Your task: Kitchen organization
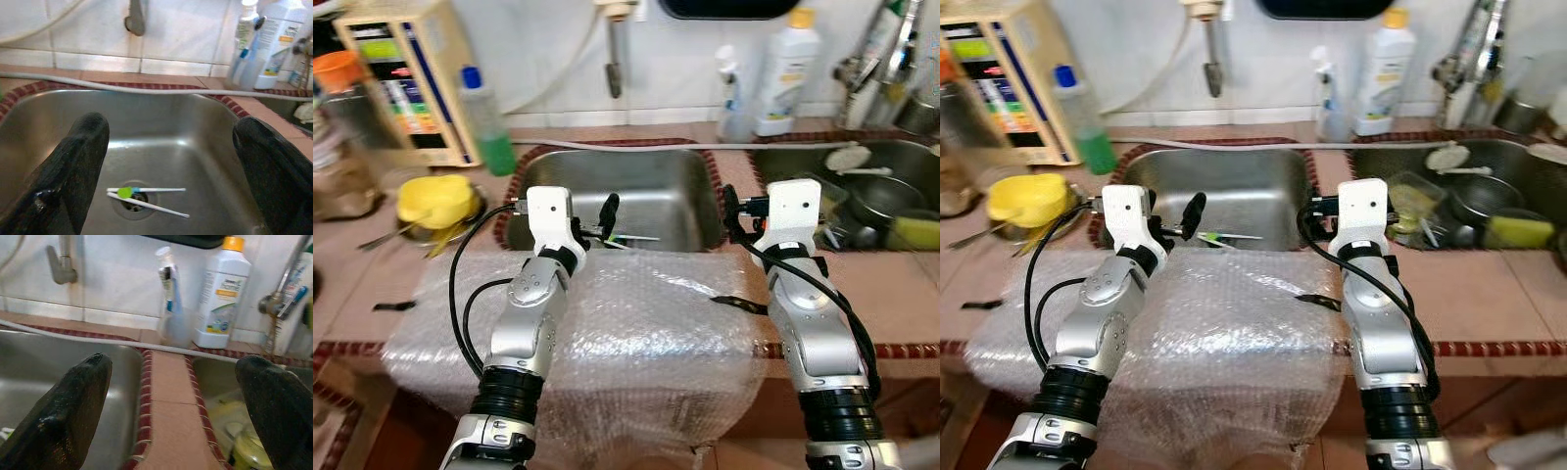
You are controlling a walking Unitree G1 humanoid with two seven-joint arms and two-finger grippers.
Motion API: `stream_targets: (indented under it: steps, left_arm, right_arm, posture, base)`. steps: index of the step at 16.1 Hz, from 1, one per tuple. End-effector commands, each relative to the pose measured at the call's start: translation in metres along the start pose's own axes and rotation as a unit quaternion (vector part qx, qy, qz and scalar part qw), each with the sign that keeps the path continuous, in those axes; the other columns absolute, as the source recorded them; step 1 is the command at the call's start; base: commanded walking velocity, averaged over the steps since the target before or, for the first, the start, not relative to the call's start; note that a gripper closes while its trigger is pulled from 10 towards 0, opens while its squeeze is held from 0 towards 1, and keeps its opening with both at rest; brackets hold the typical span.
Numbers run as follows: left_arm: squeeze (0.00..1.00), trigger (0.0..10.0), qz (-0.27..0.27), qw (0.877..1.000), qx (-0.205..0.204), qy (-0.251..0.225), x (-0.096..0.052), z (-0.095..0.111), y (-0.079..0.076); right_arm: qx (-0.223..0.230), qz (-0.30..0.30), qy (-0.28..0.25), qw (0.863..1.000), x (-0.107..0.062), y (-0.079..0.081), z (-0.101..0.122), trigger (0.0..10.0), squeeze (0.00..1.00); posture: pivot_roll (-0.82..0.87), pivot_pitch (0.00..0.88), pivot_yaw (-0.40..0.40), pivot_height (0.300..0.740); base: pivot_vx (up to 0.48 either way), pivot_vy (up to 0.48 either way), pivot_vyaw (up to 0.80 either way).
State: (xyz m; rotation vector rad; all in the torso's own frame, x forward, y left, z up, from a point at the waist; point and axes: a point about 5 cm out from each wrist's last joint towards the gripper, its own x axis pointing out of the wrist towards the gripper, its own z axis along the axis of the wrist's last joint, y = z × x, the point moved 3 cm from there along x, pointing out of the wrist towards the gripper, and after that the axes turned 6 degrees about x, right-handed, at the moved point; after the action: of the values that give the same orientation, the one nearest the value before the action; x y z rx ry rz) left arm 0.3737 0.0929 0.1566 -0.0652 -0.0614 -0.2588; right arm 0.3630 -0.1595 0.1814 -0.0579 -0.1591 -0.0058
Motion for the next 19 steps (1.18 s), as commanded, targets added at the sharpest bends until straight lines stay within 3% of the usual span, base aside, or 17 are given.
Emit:
stream_targets:
  steps: [1,6,19]
  left_arm:
    - [0.0,10.0,-0.002,1.0,0.009,-0.005,0.0022,0.0063,0.0022]
    - [0.0,10.0,-0.002,1.0,0.014,-0.006,0.001,0.0087,0.0067]
    - [0.0,10.0,-0.016,1.0,0.012,0.0,-0.0001,0.0062,-0.0019]
  right_arm:
    - [0.005,-0.006,0.003,1.0,-0.0015,-0.0009,-0.0018,10.0,0.0]
    - [0.004,-0.004,-0.005,1.0,-0.0011,-0.0005,0.0031,10.0,0.0]
    - [0.004,-0.023,-0.008,1.0,-0.0012,-0.0091,0.0061,10.0,0.0]
  posture:
    - [-0.06,0.0,0.092,0.74]
    - [-0.06,0.0,0.09,0.74]
    - [-0.07,0.0,0.097,0.74]
  base:
    - [0.0,0.0,-0.75]
    - [0.0,0.0,-0.15]
    - [0.0,0.0,0.0]
